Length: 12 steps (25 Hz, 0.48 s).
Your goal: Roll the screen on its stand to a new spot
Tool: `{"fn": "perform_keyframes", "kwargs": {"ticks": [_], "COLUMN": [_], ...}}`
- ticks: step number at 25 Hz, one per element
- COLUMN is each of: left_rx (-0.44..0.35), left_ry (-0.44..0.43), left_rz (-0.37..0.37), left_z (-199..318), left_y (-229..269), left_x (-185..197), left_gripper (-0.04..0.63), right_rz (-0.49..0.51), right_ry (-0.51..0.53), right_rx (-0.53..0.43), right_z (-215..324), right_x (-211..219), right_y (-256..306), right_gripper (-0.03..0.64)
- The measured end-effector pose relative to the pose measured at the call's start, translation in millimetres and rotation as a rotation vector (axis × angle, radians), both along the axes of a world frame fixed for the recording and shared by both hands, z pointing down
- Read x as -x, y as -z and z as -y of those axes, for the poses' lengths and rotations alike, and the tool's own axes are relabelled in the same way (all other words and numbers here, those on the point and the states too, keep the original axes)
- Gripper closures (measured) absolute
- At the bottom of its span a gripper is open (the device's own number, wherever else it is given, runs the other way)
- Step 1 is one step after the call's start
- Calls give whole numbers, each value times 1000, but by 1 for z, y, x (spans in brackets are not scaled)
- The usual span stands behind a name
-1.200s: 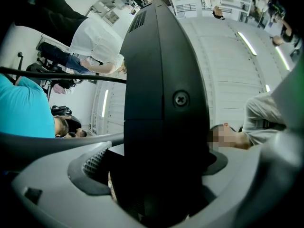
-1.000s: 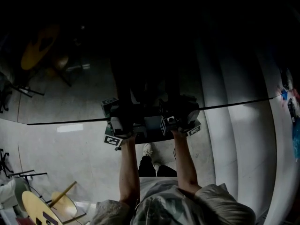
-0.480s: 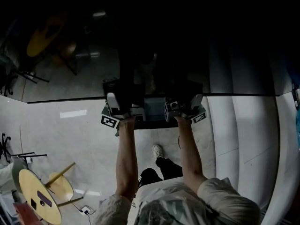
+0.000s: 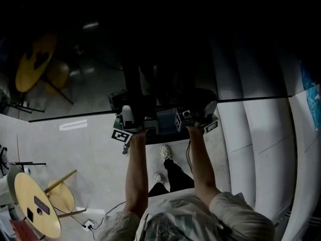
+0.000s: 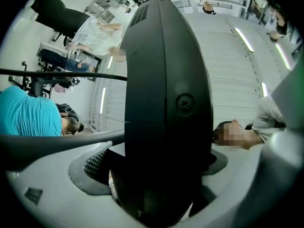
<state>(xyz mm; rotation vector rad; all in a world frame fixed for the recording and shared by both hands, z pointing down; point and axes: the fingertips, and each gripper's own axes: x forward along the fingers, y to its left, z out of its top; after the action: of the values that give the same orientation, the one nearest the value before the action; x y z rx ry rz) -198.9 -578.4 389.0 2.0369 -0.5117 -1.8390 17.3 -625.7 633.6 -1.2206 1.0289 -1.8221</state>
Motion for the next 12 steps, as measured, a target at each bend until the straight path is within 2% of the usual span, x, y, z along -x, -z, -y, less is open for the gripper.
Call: {"fn": "perform_keyframes", "kwargs": {"ticks": [5, 12], "left_rx": [41, 4], "left_ry": [11, -12], "left_rz": [-14, -33], "left_z": [-1, 3], "left_y": [-5, -3], "left_x": [-2, -1], "left_gripper": [67, 67], "right_rz": [-14, -17], "right_ry": [2, -36], "right_rx": [27, -8], "right_z": [-5, -2], "right_x": [-6, -8], "right_y": [-3, 2], "right_gripper": [236, 236]}}
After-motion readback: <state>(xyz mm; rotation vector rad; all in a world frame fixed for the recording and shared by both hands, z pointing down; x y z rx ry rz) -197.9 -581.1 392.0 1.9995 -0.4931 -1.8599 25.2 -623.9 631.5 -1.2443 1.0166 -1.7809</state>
